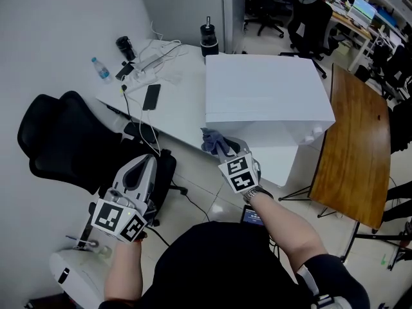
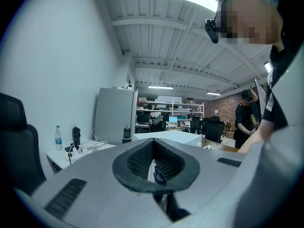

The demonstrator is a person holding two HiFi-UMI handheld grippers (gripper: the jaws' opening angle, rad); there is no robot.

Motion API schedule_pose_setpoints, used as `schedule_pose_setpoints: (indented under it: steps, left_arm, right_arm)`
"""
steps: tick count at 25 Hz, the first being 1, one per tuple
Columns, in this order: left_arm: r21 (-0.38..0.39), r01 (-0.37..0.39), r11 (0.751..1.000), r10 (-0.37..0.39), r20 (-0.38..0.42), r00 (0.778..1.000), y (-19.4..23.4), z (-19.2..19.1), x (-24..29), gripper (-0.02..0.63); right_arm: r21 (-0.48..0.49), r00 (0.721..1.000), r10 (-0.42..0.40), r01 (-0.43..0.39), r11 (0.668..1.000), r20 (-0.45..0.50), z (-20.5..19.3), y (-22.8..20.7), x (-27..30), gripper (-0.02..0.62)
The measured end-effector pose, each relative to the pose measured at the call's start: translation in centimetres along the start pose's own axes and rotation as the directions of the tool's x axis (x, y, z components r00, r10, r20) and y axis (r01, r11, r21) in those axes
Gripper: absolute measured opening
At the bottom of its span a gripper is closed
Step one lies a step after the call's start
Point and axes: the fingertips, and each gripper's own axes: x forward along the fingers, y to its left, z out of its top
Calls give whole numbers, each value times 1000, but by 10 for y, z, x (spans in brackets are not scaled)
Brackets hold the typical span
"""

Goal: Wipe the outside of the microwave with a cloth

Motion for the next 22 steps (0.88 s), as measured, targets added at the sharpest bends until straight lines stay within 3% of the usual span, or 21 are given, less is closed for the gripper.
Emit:
schedule_pose_setpoints:
  steps: [22]
  left_arm:
    - [-25, 141, 990, -142, -13, 990, -40, -3, 49, 5]
  right_arm:
    - [55, 982, -182, 185, 981, -51, -29, -83, -59, 75]
